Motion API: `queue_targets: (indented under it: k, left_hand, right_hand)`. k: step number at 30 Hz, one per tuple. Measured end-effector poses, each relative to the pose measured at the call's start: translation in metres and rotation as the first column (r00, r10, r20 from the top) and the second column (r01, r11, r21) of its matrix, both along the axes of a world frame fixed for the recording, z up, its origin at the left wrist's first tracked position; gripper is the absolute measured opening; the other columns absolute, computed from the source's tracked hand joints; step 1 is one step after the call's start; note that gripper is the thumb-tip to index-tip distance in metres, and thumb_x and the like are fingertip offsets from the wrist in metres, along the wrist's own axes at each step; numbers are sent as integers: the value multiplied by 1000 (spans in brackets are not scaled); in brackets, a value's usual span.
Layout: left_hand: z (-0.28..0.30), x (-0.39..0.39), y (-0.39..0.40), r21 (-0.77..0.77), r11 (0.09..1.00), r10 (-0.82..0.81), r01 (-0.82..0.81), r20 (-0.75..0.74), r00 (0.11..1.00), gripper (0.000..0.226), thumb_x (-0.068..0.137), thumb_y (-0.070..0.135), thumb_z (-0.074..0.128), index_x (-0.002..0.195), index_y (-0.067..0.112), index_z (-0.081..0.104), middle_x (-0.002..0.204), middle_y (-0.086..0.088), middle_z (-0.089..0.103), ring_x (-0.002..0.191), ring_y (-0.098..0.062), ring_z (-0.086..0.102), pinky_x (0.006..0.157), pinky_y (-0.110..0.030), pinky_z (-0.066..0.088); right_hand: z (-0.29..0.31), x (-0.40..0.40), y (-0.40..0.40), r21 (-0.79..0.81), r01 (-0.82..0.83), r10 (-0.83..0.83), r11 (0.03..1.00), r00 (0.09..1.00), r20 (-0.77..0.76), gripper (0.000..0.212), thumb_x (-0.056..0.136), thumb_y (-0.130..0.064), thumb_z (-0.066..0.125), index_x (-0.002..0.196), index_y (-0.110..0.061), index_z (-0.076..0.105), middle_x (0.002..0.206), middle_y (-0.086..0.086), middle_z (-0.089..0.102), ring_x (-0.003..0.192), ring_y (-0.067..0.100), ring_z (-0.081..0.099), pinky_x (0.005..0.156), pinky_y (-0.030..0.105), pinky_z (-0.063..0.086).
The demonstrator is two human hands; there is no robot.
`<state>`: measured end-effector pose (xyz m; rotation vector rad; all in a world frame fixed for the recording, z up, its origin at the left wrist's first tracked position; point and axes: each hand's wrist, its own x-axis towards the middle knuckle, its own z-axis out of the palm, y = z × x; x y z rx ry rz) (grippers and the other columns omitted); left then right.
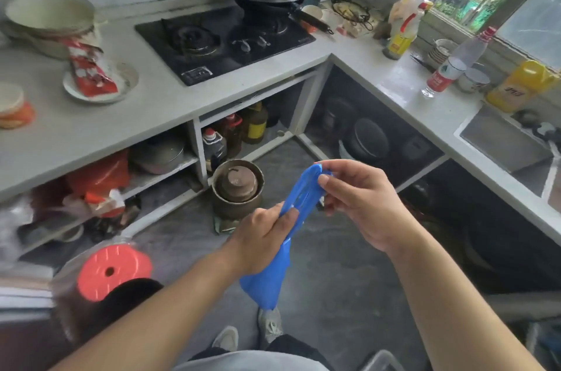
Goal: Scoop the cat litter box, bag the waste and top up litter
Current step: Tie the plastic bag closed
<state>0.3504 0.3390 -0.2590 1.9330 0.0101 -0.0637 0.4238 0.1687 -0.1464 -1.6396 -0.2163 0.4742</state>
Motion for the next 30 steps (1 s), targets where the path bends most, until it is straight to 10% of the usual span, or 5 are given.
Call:
queue_targets:
  k: [4, 9, 21, 30]
  left_hand:
    - [6, 6, 10, 57, 998, 4, -3, -26, 1000, 70, 86, 80, 33, 95, 19, 66, 71, 3, 61, 71, -23, 59, 72, -44, 50]
    - [8, 16, 7, 316, 943, 129, -99, -73, 989, 29, 80, 63, 69, 87, 37, 60, 70, 21, 59, 66, 3, 56, 61, -18, 40]
    - [-29, -15, 18, 485, 659, 553, -575, 207, 807, 39, 68, 15, 87, 87, 21, 53, 80, -7, 65, 86, -19, 49, 79, -34, 43]
    - [-38, -90, 58, 477, 482, 800, -735, 103, 592, 24, 68, 18, 81, 75, 8, 61, 73, -1, 65, 75, -23, 60, 78, -44, 52]
  right_hand:
    - [-2, 26, 19, -46, -227, 226, 973, 974, -30, 29, 92, -3, 69, 119, -15, 71, 69, 5, 53, 60, 18, 52, 55, 26, 47]
    - [-17, 54, 35, -264, -280, 294, 923, 956, 13, 22, 94, -23, 70, 85, -4, 68, 64, 5, 48, 61, 19, 43, 57, 33, 40]
    - [-28, 48, 75, -16, -556, 554, 831, 830, -63, 31, 102, -21, 58, 93, 9, 56, 70, 18, 57, 58, 22, 49, 53, 34, 41]
    - [-18, -4, 141, -108, -763, 768, 637, 641, 1, 26, 103, -22, 58, 89, 0, 62, 63, 12, 62, 54, 23, 53, 59, 33, 44]
